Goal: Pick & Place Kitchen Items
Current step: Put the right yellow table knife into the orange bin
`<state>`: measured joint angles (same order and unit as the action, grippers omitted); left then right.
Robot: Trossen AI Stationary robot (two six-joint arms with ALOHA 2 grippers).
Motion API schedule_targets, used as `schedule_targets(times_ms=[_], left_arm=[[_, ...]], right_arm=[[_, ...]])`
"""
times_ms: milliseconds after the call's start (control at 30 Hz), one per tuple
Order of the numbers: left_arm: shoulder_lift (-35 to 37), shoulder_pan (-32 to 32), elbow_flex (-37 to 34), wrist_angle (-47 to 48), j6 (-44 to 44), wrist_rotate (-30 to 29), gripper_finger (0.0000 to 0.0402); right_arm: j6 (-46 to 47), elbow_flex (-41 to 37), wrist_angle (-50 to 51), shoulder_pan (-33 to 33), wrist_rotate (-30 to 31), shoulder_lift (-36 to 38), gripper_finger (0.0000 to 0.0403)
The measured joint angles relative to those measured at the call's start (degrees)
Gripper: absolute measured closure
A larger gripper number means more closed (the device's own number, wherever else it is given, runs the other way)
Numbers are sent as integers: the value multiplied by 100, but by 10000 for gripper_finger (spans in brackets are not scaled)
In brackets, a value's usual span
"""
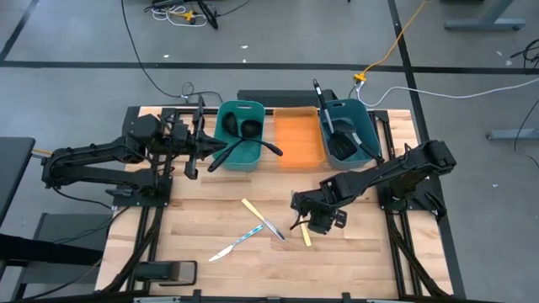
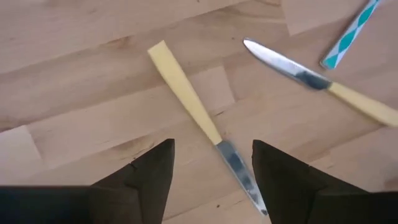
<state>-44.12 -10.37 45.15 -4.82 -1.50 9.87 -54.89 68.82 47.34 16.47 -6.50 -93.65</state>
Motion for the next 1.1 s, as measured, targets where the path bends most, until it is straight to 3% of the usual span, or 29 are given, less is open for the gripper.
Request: schedule_targets(times_ms=[1100], left_arm=[[-1,0,0,-2,-153,2,386]], right_arm=[[795,1215,767,2,111,4,182]])
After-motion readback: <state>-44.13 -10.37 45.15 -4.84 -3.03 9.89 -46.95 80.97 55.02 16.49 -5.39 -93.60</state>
